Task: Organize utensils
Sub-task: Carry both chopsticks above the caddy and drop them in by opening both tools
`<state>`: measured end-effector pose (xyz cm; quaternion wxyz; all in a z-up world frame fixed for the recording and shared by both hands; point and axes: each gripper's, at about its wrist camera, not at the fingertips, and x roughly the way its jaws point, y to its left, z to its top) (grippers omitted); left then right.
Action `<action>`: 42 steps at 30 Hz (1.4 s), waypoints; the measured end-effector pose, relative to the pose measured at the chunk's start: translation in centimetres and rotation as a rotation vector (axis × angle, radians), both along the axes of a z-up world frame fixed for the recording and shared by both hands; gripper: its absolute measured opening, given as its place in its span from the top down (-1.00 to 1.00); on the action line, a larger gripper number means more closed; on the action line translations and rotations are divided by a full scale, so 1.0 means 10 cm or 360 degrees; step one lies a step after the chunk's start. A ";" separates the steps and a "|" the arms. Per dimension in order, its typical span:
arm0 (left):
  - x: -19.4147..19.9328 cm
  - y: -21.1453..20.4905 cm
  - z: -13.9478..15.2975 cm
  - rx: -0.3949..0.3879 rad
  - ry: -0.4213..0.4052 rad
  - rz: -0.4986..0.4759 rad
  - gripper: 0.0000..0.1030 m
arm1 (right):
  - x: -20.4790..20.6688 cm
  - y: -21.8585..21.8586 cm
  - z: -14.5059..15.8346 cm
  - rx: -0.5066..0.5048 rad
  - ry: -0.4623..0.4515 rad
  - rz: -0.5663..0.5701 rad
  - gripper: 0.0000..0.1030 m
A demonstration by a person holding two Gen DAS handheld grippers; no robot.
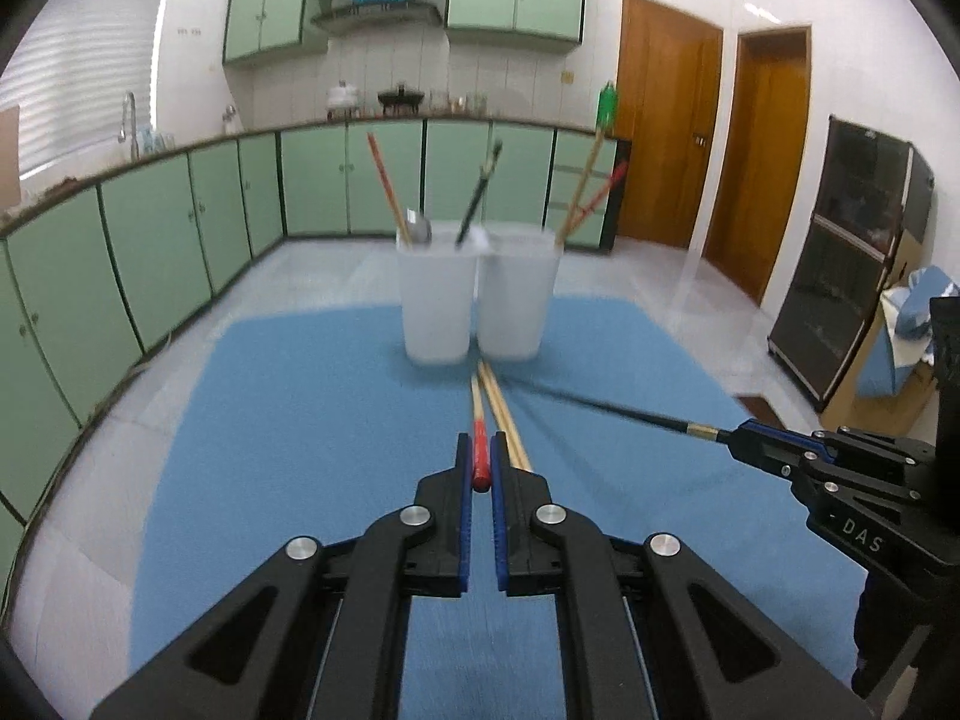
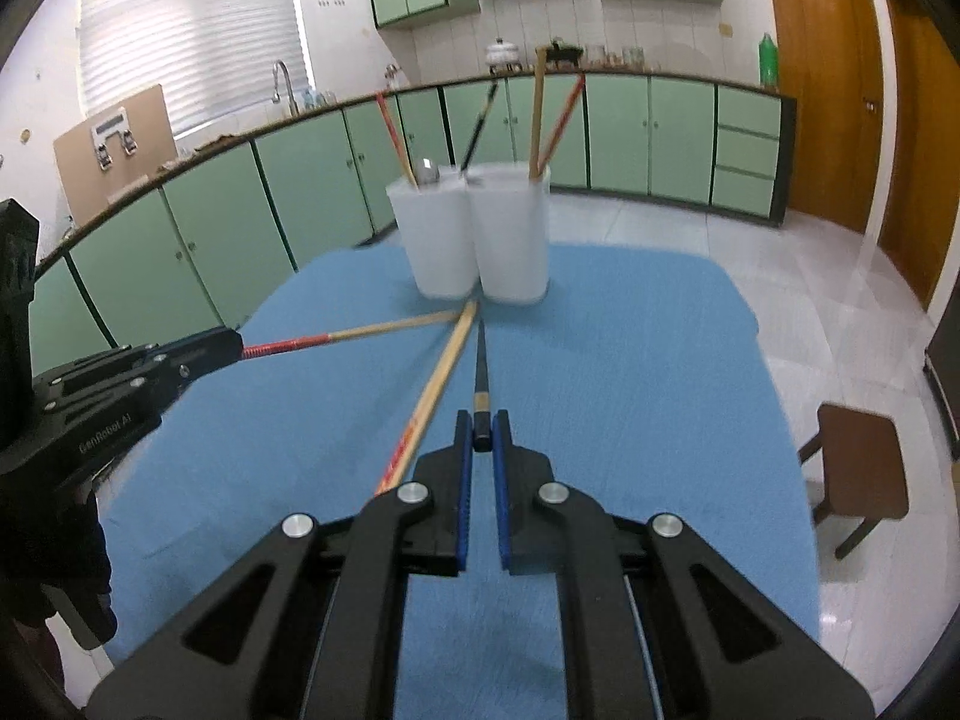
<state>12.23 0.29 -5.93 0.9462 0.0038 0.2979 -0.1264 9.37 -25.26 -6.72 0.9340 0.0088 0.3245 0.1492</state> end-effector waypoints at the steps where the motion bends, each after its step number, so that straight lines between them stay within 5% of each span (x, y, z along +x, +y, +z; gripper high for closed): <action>1: 0.01 0.00 0.05 -0.0001 -0.0019 -0.0002 0.89 | 0.01 0.00 0.08 -0.0002 -0.0026 0.0005 0.89; 13: 0.35 -0.02 0.64 -0.0021 -0.0193 -0.0080 0.89 | 0.34 0.01 0.82 0.0005 -0.0196 0.0099 0.89; 28: 0.70 -0.09 1.01 0.0012 -0.0276 -0.0168 0.89 | 0.85 0.06 1.46 0.0054 -0.0239 0.0201 0.89; 42: 1.34 -0.18 1.95 -0.0054 -0.0594 -0.0139 0.89 | 1.55 0.01 2.30 0.0104 -0.0488 0.0147 0.89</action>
